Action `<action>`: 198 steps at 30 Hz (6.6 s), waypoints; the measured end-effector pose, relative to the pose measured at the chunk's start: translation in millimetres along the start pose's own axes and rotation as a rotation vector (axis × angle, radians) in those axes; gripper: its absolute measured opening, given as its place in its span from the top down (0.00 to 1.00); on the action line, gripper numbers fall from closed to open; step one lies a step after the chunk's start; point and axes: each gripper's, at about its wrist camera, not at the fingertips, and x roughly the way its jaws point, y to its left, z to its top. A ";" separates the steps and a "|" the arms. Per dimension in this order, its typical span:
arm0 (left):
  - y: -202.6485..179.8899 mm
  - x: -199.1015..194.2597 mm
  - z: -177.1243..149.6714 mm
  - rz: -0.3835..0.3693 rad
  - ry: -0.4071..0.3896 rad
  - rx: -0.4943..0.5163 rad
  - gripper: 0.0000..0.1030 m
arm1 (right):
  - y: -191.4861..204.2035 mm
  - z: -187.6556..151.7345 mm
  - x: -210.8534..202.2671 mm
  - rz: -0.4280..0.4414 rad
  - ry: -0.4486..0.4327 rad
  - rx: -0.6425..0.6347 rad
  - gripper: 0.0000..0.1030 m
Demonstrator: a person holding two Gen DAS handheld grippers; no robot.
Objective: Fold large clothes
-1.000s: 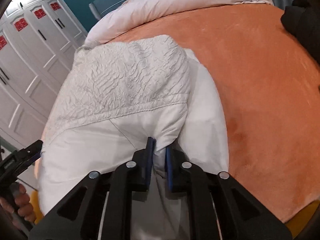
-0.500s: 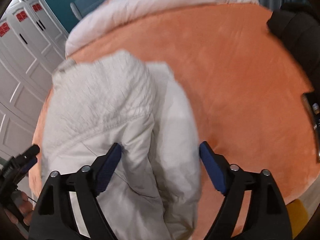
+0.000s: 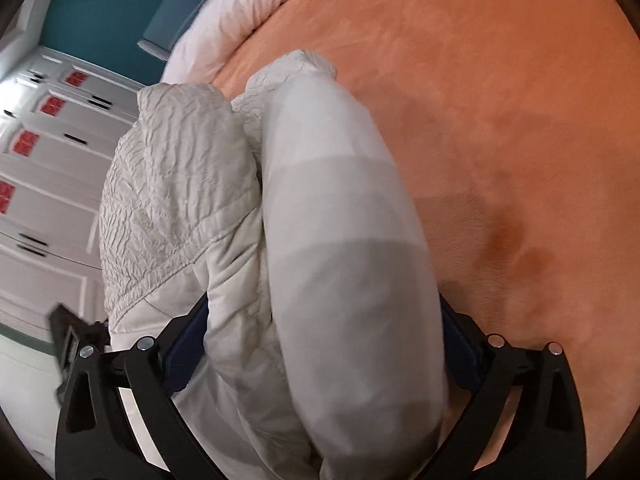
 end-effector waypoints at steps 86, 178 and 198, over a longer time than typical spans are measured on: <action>-14.8 -65.3 -39.4 0.510 -0.224 0.326 0.20 | 159.0 -74.5 15.6 -0.413 -0.087 -0.582 0.94; 35.4 -8.0 -110.7 0.564 -0.331 0.418 0.18 | 103.1 -155.1 53.1 -0.565 -0.297 -0.566 0.18; 36.1 0.1 -112.7 0.595 -0.338 0.423 0.11 | 96.1 -151.9 53.6 -0.552 -0.298 -0.568 0.15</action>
